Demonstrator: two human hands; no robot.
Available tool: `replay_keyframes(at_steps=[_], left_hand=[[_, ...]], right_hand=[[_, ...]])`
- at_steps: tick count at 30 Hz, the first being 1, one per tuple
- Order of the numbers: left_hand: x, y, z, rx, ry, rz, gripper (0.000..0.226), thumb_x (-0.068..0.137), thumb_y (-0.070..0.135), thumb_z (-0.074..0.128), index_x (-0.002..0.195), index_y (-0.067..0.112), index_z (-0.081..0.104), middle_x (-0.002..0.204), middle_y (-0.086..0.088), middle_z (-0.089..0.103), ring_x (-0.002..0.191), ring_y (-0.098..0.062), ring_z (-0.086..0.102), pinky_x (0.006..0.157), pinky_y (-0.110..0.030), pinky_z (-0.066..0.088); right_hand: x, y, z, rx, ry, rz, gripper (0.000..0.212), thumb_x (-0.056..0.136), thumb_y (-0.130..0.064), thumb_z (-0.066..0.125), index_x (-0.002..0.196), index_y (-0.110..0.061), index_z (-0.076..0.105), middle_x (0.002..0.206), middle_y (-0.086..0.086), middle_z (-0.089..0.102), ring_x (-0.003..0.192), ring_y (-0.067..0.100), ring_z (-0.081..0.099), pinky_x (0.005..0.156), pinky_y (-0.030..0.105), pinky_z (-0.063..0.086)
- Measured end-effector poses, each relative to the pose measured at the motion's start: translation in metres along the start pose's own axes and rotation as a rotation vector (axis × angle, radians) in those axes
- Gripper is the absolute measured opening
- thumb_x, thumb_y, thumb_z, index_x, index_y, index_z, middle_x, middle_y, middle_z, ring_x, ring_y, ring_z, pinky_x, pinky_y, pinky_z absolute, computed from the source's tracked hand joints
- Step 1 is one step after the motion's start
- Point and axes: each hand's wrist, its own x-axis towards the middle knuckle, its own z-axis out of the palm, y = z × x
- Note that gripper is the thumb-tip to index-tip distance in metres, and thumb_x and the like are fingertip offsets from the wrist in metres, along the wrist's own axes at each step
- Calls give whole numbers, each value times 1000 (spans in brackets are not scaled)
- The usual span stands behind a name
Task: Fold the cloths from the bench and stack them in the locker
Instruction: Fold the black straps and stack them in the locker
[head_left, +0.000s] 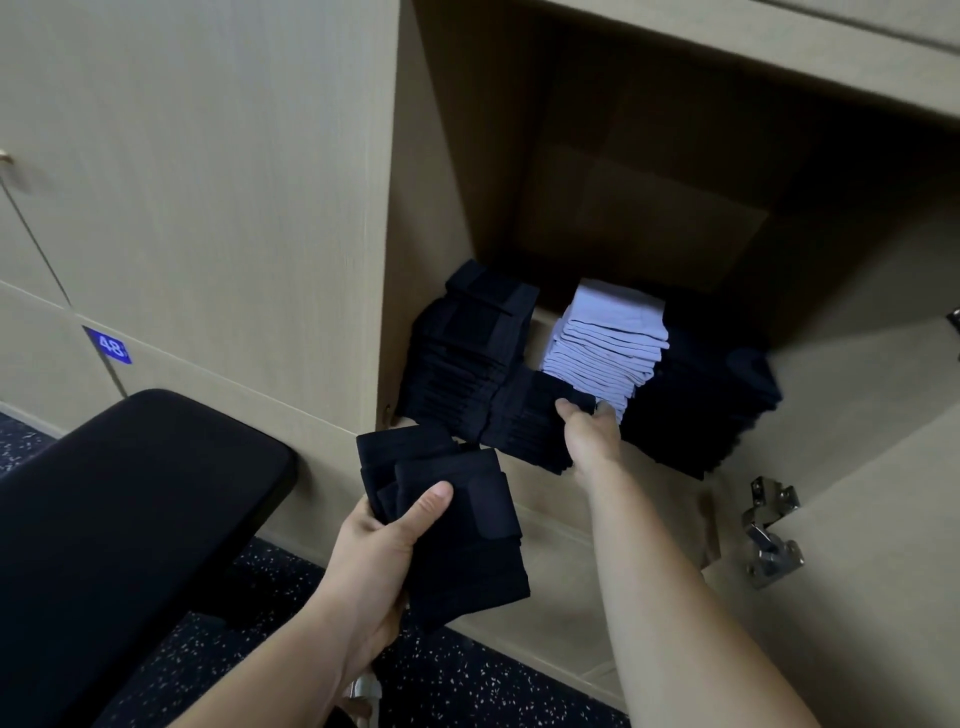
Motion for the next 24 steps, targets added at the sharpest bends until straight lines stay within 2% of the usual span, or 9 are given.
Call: replay_keyframes(at_steps=[4, 6, 9, 13, 15, 17, 19, 21, 24], left_hand=[[-9, 5, 0, -3, 5, 18, 45, 72, 20, 78, 115, 16, 64, 104, -11, 75, 94, -32, 72, 81, -51, 57], [-15, 8, -1, -12, 15, 29, 42, 74, 19, 78, 114, 17, 64, 104, -10, 75, 93, -31, 72, 80, -51, 57], [-27, 12, -1, -33, 46, 44, 35, 79, 16, 77, 112, 17, 65, 102, -7, 76, 92, -29, 73, 83, -53, 57], [-42, 16, -6, -58, 102, 78, 34, 82, 17, 76, 114, 17, 65, 99, -5, 76, 91, -27, 73, 81, -52, 58], [-48, 16, -9, -69, 128, 98, 32, 83, 18, 76, 113, 17, 65, 98, -5, 76, 88, -26, 74, 76, -48, 60], [-57, 16, -10, -66, 150, 116, 29, 84, 18, 75, 111, 16, 65, 97, -6, 76, 85, -25, 74, 72, -43, 60], [-66, 15, -8, -57, 167, 126, 29, 84, 17, 75, 111, 15, 65, 99, -9, 76, 86, -27, 74, 77, -46, 60], [-72, 15, -6, -60, 179, 123, 30, 84, 17, 76, 111, 13, 65, 101, -11, 75, 91, -30, 73, 83, -53, 58], [-79, 16, -3, -76, 163, 127, 30, 85, 19, 75, 113, 12, 66, 102, -10, 75, 92, -28, 73, 79, -49, 59]], right_hand=[[-19, -3, -6, -49, 27, -65, 68, 98, -24, 54, 153, -10, 16, 158, 7, 24, 142, 28, 30, 114, 38, 25], [-35, -5, -9, -75, 62, -132, 64, 96, -24, 56, 151, -11, 26, 155, 6, 31, 140, 25, 35, 114, 38, 29], [-72, -9, -12, -89, 38, -245, 45, 91, -23, 63, 134, -13, 53, 134, 4, 56, 120, 18, 54, 102, 31, 41], [-138, -13, -25, -16, -110, -312, 19, 85, -23, 71, 103, -19, 68, 106, -7, 67, 97, 5, 61, 82, 13, 45], [-170, -8, -26, -45, -271, -294, 11, 79, -28, 77, 88, -23, 72, 92, -10, 71, 88, 4, 64, 73, 11, 47], [-195, 2, -23, -190, -364, -316, 16, 73, -33, 80, 84, -24, 73, 83, -12, 72, 80, 2, 64, 71, 17, 48], [-211, 12, -19, -325, -280, -377, 21, 67, -37, 78, 85, -29, 69, 86, -14, 68, 77, -2, 59, 71, 20, 46], [-219, 14, -16, -417, -153, -445, 22, 70, -36, 75, 88, -33, 63, 94, -17, 62, 85, -2, 55, 74, 21, 44], [-228, 10, -17, -354, -123, -511, 18, 76, -25, 71, 87, -30, 58, 95, -15, 61, 92, 0, 54, 75, 20, 41]])
